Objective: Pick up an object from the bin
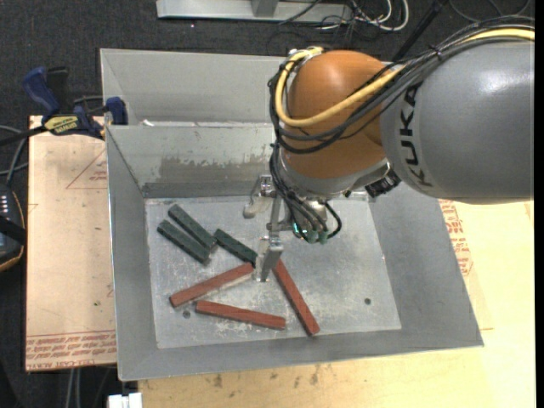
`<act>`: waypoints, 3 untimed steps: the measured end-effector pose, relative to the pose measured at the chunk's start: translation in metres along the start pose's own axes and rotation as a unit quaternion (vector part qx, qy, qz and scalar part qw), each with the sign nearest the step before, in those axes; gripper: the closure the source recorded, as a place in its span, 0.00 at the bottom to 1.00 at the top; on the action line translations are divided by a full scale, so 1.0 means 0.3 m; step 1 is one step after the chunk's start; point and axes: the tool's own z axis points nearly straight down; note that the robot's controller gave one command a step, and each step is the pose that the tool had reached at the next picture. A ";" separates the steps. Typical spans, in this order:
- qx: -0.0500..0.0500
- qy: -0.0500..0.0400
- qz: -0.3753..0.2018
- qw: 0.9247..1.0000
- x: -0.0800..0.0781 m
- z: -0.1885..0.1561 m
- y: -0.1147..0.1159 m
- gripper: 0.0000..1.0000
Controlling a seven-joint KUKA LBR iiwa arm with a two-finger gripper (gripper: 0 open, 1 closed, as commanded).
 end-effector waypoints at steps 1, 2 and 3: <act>-0.001 -0.004 0.002 1.000 -0.005 -0.015 -0.003 0.00; -0.001 -0.007 0.033 0.999 -0.052 0.165 -0.005 0.00; 0.000 -0.001 0.096 0.995 -0.140 0.250 0.006 0.00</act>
Offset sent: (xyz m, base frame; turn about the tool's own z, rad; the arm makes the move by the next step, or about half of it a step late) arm 0.0369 -0.0034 -0.1600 0.1869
